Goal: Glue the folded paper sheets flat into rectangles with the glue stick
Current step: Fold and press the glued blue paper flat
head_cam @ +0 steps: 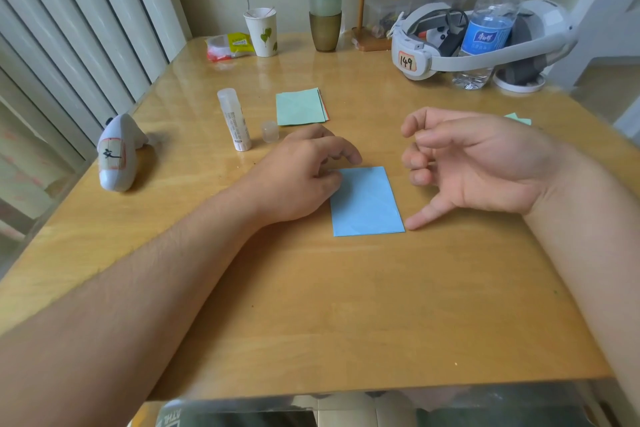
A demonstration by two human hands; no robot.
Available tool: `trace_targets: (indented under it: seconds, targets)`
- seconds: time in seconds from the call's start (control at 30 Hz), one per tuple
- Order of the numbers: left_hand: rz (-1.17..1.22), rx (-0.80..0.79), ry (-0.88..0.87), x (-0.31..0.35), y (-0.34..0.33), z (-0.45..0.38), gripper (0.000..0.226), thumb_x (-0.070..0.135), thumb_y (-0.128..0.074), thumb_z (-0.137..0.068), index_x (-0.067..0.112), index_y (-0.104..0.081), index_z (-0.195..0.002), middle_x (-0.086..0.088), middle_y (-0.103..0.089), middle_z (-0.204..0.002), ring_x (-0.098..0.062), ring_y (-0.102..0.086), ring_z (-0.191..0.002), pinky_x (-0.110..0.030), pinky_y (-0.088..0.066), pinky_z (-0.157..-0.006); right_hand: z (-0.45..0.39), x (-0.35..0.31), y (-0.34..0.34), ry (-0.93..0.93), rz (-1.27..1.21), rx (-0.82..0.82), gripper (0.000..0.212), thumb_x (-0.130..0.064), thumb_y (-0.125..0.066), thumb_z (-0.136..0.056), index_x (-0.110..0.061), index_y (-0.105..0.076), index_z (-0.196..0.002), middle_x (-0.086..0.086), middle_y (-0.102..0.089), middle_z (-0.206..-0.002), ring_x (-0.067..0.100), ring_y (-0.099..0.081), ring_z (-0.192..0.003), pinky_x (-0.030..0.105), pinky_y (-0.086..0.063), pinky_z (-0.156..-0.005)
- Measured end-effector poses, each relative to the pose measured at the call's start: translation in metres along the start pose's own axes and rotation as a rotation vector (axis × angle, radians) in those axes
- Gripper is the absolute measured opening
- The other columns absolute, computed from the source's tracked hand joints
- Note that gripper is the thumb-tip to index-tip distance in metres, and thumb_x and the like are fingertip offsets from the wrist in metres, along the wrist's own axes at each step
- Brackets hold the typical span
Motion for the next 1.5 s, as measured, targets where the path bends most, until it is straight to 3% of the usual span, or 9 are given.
trace_targets:
  seconds: [0.2, 0.3, 0.47, 0.67, 0.8, 1.1, 1.3, 1.4, 1.5]
  targets:
    - [-0.005, 0.004, -0.032, 0.004, 0.003, 0.001, 0.039, 0.011, -0.063, -0.09, 0.036, -0.07, -0.119, 0.007, -0.055, -0.117, -0.004, -0.051, -0.107, -0.02, -0.045, -0.094, -0.003, 0.003, 0.002, -0.043, -0.106, -0.002, 0.02, -0.017, -0.057, -0.084, -0.024, -0.055, -0.104, 0.005, -0.05, -0.08, 0.018, -0.045, -0.072, 0.078, -0.05, -0.084]
    - [0.011, 0.0, -0.084, 0.011, 0.003, 0.004, 0.027, 0.033, -0.07, -0.091, 0.038, -0.07, -0.118, 0.01, -0.055, -0.115, -0.006, -0.051, -0.11, -0.024, -0.045, -0.095, -0.006, 0.004, 0.001, -0.043, -0.116, 0.003, 0.022, -0.019, -0.058, -0.083, -0.025, -0.055, -0.104, 0.005, -0.05, -0.079, 0.019, -0.047, -0.072, 0.069, -0.054, -0.08]
    - [-0.001, -0.04, -0.177, 0.03, -0.003, 0.011, 0.048, 0.076, -0.068, -0.073, 0.039, -0.061, -0.102, 0.015, -0.056, -0.107, -0.013, -0.052, -0.108, -0.031, -0.043, -0.097, -0.014, 0.008, 0.0, -0.01, -0.079, -0.001, 0.027, -0.021, -0.06, -0.083, -0.024, -0.058, -0.11, 0.004, -0.052, -0.079, 0.021, -0.05, -0.075, 0.057, -0.057, -0.077]
    - [-0.127, -0.079, -0.191, 0.042, -0.016, 0.015, 0.062, 0.09, -0.062, -0.061, 0.04, -0.049, -0.095, 0.021, -0.05, -0.099, -0.015, -0.046, -0.1, -0.04, -0.042, -0.096, -0.013, 0.005, 0.003, 0.015, -0.058, -0.025, 0.029, -0.022, -0.058, -0.087, -0.022, -0.059, -0.116, 0.004, -0.052, -0.08, 0.02, -0.052, -0.074, 0.049, -0.057, -0.072]
    - [-0.255, -0.047, -0.195, 0.052, -0.025, 0.012, 0.056, 0.088, -0.06, -0.068, 0.042, -0.06, -0.099, 0.017, -0.051, -0.099, -0.013, -0.044, -0.102, -0.043, -0.04, -0.097, -0.012, -0.002, 0.011, 0.06, -0.059, 0.061, 0.019, -0.025, -0.057, -0.089, -0.024, -0.06, -0.108, 0.001, -0.049, -0.076, 0.016, -0.044, -0.064, 0.03, -0.04, -0.061]
    - [-0.401, 0.186, -0.356, 0.069, -0.023, 0.015, 0.027, 0.056, -0.063, -0.08, 0.031, -0.073, -0.073, 0.013, -0.062, -0.076, -0.018, -0.056, -0.084, -0.042, -0.042, -0.08, -0.028, 0.006, 0.009, 0.203, 0.113, 0.274, 0.014, -0.012, -0.058, -0.1, -0.023, -0.065, -0.092, 0.0, -0.047, -0.069, 0.015, -0.042, -0.06, 0.029, -0.039, -0.058]
    - [-0.378, 0.114, -0.29, 0.065, -0.024, 0.015, 0.023, 0.049, -0.06, -0.077, 0.031, -0.073, -0.073, 0.012, -0.062, -0.07, -0.017, -0.056, -0.08, -0.041, -0.047, -0.078, -0.03, 0.008, 0.004, 0.389, 0.393, 0.322, 0.017, -0.011, -0.066, -0.077, -0.023, -0.073, -0.087, 0.003, -0.049, -0.071, 0.012, -0.041, -0.057, 0.028, -0.036, -0.054]
    - [-0.252, 0.087, -0.205, 0.061, -0.019, 0.014, 0.019, 0.045, -0.058, -0.075, 0.03, -0.069, -0.071, 0.013, -0.059, -0.067, -0.019, -0.056, -0.078, -0.04, -0.05, -0.079, -0.027, 0.009, -0.001, 0.425, 0.586, 0.233, 0.037, -0.006, -0.055, -0.064, -0.021, -0.075, -0.092, 0.005, -0.056, -0.083, 0.012, -0.046, -0.069, 0.021, -0.041, -0.063]
    - [-0.158, 0.168, -0.162, 0.054, -0.008, 0.012, 0.021, 0.04, -0.056, -0.077, 0.024, -0.069, -0.07, 0.009, -0.062, -0.066, -0.021, -0.058, -0.072, -0.036, -0.049, -0.077, -0.027, 0.013, -0.004, 0.433, 0.807, 0.14, 0.046, -0.011, -0.058, -0.065, -0.035, -0.074, -0.1, -0.014, -0.065, -0.104, 0.012, -0.054, -0.096, 0.018, -0.043, -0.081]
Point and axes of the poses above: each hand's wrist, its own z-axis away from the middle knuckle, its own y-axis out of the back of the hand, x = y × z, the point moved 4 cm from there along -z, towards the middle knuckle
